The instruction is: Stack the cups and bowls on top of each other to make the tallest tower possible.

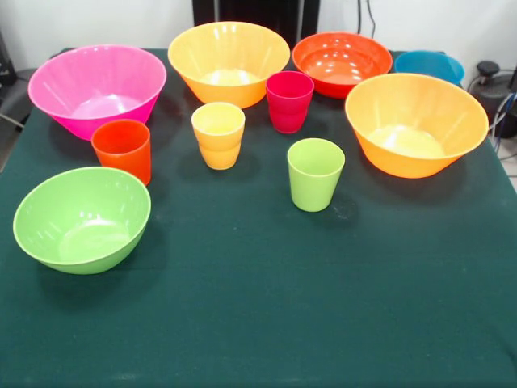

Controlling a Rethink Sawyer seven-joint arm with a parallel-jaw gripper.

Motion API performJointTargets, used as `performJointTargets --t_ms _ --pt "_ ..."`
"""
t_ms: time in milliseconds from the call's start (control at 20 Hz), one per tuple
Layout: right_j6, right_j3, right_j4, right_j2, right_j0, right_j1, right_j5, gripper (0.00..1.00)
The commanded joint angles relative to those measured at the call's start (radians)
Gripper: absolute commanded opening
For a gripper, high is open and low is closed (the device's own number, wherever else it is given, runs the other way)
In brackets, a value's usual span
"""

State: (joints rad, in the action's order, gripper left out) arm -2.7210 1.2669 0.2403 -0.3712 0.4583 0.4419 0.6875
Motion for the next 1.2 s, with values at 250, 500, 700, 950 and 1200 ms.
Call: performJointTargets --t_ms 250,500,700,950,1200 --pt "-0.315 -0.005 0.058 -0.049 0.005 -0.131 0.015 1.00" --pt "-0.267 -0.022 0.063 -0.056 0.001 -0.154 0.006 1.00" --pt "-0.241 -0.030 0.067 -0.056 0.001 -0.166 0.010 1.00" --pt "-0.319 -0.064 0.094 -0.101 0.026 -0.228 0.011 1.00" --pt "-0.568 -0.108 0.207 -0.219 0.089 -0.314 0.094 1.00"
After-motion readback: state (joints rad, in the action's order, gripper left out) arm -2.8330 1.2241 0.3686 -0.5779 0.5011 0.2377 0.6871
